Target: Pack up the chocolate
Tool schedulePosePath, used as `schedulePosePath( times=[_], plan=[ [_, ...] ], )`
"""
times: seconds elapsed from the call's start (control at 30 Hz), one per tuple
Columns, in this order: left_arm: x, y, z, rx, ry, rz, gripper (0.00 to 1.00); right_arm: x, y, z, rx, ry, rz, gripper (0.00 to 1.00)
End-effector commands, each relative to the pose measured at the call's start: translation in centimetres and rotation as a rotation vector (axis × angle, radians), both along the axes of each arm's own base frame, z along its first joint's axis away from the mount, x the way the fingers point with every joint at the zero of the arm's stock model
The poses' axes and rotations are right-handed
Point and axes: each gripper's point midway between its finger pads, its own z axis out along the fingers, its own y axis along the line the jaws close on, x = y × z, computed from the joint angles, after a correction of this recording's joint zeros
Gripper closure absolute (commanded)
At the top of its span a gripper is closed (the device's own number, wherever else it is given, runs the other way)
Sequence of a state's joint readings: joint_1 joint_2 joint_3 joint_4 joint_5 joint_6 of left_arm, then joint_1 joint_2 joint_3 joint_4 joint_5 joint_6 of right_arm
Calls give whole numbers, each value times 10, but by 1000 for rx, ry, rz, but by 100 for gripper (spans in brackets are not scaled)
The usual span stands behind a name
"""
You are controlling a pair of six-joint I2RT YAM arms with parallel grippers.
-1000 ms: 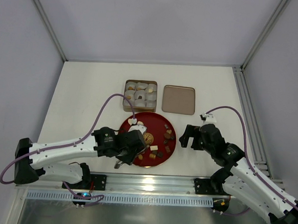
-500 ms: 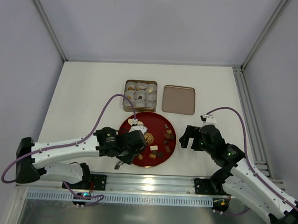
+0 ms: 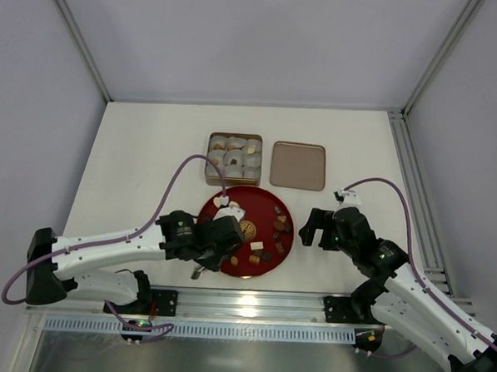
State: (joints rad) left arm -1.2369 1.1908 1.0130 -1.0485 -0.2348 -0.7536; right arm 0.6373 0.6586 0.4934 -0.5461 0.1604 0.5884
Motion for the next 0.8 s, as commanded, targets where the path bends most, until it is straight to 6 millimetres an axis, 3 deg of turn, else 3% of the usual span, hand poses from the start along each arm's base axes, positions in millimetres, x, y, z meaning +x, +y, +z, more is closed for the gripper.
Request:
schedulePosePath(
  times=[0.0, 0.53, 0.77],
  plan=[
    [8, -6, 24, -66, -57, 23, 83, 4, 3, 8, 36, -27, -10, 0],
    [26, -12, 53, -71, -148, 39, 86, 4, 3, 8, 34, -23, -10, 0],
    [49, -16, 75, -69, -204, 58, 86, 4, 3, 8, 35, -24, -10, 0]
  ],
)
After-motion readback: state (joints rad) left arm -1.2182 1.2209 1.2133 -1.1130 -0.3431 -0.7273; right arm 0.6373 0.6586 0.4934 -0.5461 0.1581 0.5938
